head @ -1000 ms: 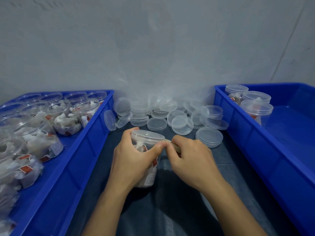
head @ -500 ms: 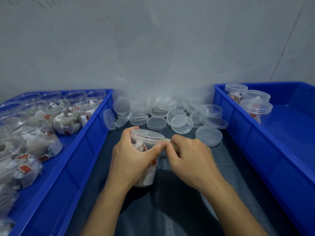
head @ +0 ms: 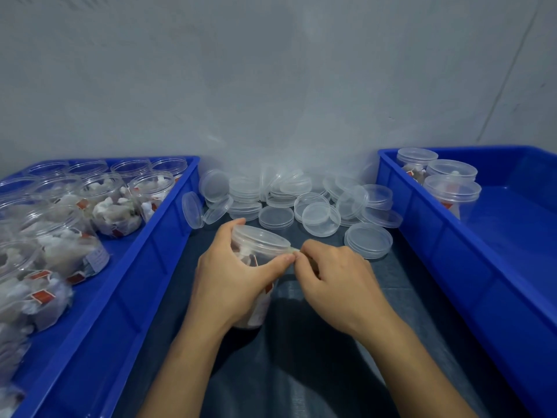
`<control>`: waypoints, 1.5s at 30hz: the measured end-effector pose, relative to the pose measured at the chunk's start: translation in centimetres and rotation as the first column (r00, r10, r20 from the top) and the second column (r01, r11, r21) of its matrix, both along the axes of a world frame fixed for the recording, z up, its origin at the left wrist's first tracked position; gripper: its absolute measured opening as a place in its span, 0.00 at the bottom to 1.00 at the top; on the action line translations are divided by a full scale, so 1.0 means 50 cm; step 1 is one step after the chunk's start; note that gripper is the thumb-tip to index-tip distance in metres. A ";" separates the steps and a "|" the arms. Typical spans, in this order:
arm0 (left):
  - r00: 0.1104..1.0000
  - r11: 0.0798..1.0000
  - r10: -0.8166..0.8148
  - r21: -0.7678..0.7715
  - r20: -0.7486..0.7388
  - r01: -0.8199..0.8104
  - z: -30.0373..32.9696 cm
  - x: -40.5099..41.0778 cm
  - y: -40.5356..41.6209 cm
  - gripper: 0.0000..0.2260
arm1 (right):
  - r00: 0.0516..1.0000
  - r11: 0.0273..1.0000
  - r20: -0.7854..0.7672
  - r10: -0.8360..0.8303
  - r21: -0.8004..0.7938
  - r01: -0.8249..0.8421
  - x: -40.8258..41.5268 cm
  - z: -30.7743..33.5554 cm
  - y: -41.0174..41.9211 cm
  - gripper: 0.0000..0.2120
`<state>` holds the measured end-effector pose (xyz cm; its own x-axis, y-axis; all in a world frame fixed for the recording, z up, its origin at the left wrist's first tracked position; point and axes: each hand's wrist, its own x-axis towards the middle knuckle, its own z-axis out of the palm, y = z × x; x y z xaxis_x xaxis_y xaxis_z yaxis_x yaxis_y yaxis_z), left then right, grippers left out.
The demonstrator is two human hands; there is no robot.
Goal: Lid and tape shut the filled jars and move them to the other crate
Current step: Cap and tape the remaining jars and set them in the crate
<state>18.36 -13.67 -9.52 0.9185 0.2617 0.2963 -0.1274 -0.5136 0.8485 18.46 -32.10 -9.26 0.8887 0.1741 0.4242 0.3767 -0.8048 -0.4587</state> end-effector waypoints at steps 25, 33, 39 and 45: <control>0.873 0.632 -0.483 -0.718 -0.071 0.291 0.014 -0.019 0.030 0.36 | 0.981 0.826 0.002 0.196 0.539 -0.166 -0.005 0.032 -0.017 0.16; 0.685 0.268 -0.726 -0.895 0.056 0.357 0.007 -0.030 0.002 0.41 | 0.999 0.876 -0.034 0.023 0.483 -0.003 0.032 0.000 -0.072 0.19; 0.845 0.526 -0.535 -0.783 0.000 0.333 -0.004 -0.020 -0.009 0.41 | 0.974 0.980 -0.181 0.140 -0.115 -0.162 0.044 -0.052 -0.034 0.15; 0.945 0.651 -0.317 -0.706 0.081 0.279 -0.006 -0.009 -0.028 0.33 | 0.941 0.965 -0.232 0.246 -0.036 -0.261 0.046 -0.060 -0.029 0.07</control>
<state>17.92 -15.07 -9.84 0.9917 0.0837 0.0980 -0.1183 0.2909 0.9494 20.74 -33.57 -12.24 0.8818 0.4269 0.2002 0.4663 -0.7267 -0.5044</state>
